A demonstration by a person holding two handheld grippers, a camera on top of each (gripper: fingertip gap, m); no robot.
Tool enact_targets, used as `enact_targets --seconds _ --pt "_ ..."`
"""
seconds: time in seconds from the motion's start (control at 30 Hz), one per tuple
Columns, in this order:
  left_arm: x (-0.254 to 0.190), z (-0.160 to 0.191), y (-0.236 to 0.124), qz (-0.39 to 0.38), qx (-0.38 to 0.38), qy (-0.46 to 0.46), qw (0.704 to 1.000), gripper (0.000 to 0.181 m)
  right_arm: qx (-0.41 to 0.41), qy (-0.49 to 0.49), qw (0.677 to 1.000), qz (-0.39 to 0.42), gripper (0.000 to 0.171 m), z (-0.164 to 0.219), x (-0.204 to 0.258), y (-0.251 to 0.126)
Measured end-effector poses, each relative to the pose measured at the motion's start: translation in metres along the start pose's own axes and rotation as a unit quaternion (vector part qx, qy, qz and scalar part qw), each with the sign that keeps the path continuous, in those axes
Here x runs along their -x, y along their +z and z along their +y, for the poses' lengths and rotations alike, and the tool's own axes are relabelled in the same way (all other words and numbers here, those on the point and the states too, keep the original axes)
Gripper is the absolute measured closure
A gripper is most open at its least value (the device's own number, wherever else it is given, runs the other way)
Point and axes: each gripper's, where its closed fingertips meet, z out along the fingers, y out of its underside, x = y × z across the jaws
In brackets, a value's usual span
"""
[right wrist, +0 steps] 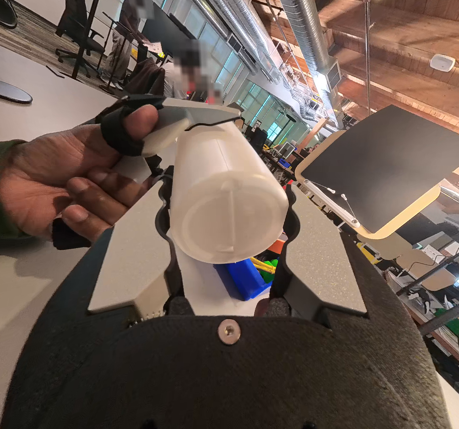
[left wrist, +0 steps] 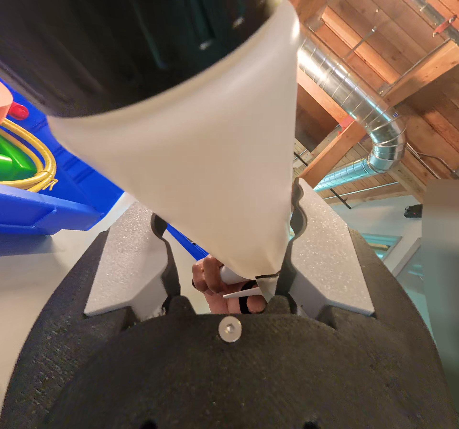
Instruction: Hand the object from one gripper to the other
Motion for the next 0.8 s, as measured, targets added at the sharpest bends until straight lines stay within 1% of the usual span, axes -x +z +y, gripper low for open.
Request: enact_targets --seconds 0.17,0.27,0.37,0.4,0.5,0.57,0.6,0.63,0.7,0.73,0.77,0.8 --pt "0.003 -0.001 -0.001 0.0 -0.001 -0.018 1.0 0.08 -0.001 0.005 1.0 -0.003 0.077 0.0 0.001 0.0" --pt "0.003 -0.003 -0.005 -0.005 -0.008 0.002 1.0 0.082 0.013 -0.001 1.0 -0.009 0.077 0.006 0.004 0.003" --pt "-0.006 -0.015 -0.009 -0.021 -0.033 0.084 0.996 0.084 0.04 0.0 0.999 -0.03 0.077 0.016 0.012 0.007" --pt "-0.011 -0.02 -0.011 -0.029 -0.049 0.119 0.991 0.084 0.05 0.005 0.998 -0.042 0.08 0.019 0.015 0.008" --pt "-0.027 -0.035 -0.019 -0.06 -0.092 0.235 0.966 0.085 0.073 0.014 0.995 -0.063 0.082 0.027 0.019 0.007" --pt "-0.033 -0.036 -0.019 -0.112 -0.086 0.347 0.927 0.085 0.078 0.022 0.993 -0.081 0.079 0.027 0.019 0.003" --pt "-0.037 -0.033 -0.017 -0.134 -0.077 0.413 0.898 0.085 0.078 0.027 0.993 -0.09 0.078 0.025 0.019 0.0" --pt "-0.041 -0.029 -0.015 -0.154 -0.068 0.485 0.858 0.085 0.076 0.033 0.992 -0.097 0.077 0.022 0.017 -0.004" --pt "-0.048 -0.021 -0.012 -0.19 -0.055 0.622 0.758 0.085 0.064 0.044 0.991 -0.113 0.077 0.013 0.014 -0.012" --pt "-0.047 -0.017 -0.01 -0.208 -0.048 0.673 0.708 0.085 0.054 0.05 0.99 -0.123 0.078 0.007 0.013 -0.017" --pt "-0.044 -0.01 -0.007 -0.22 -0.034 0.707 0.671 0.085 0.042 0.053 0.989 -0.132 0.078 0.001 0.012 -0.023" --pt "-0.042 -0.002 -0.003 -0.22 -0.018 0.729 0.648 0.085 0.026 0.056 0.988 -0.141 0.078 -0.007 0.012 -0.028"
